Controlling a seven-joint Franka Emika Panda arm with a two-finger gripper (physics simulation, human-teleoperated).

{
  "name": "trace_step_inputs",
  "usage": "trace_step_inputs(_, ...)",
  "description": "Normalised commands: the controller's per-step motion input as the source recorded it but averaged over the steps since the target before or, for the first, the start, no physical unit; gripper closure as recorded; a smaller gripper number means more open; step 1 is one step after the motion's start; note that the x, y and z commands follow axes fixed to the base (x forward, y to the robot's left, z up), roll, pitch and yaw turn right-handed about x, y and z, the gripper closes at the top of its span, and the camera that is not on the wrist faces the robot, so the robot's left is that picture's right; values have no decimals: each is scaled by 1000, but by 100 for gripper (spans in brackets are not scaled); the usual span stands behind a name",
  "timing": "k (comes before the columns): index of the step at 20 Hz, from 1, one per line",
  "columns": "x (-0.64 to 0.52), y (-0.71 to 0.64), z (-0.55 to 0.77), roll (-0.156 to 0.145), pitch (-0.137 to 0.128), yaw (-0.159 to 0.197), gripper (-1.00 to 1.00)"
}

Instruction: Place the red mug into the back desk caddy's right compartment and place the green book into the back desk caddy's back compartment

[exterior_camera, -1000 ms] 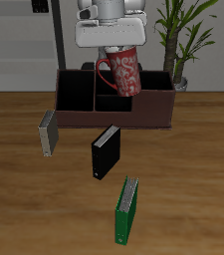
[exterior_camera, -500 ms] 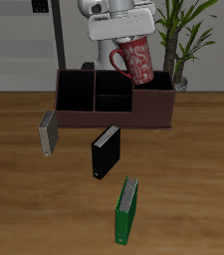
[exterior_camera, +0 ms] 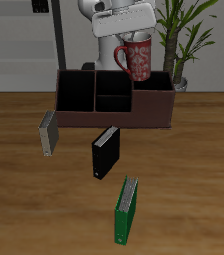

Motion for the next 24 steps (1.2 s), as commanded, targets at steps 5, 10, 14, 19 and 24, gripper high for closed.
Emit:
trace_step_inputs(5, -220, -32, -186, 26, 31, 11, 100)
trace_step_inputs(10, -197, -3, -20, 11, -15, -1, 100)
trace_step_inputs(14, -98, 69, -41, 24, 4, -3, 100)
trace_step_inputs(19, -67, 64, -42, 17, 7, -17, 100)
trace_step_inputs(24, -119, -28, -45, -12, 12, -32, 100)
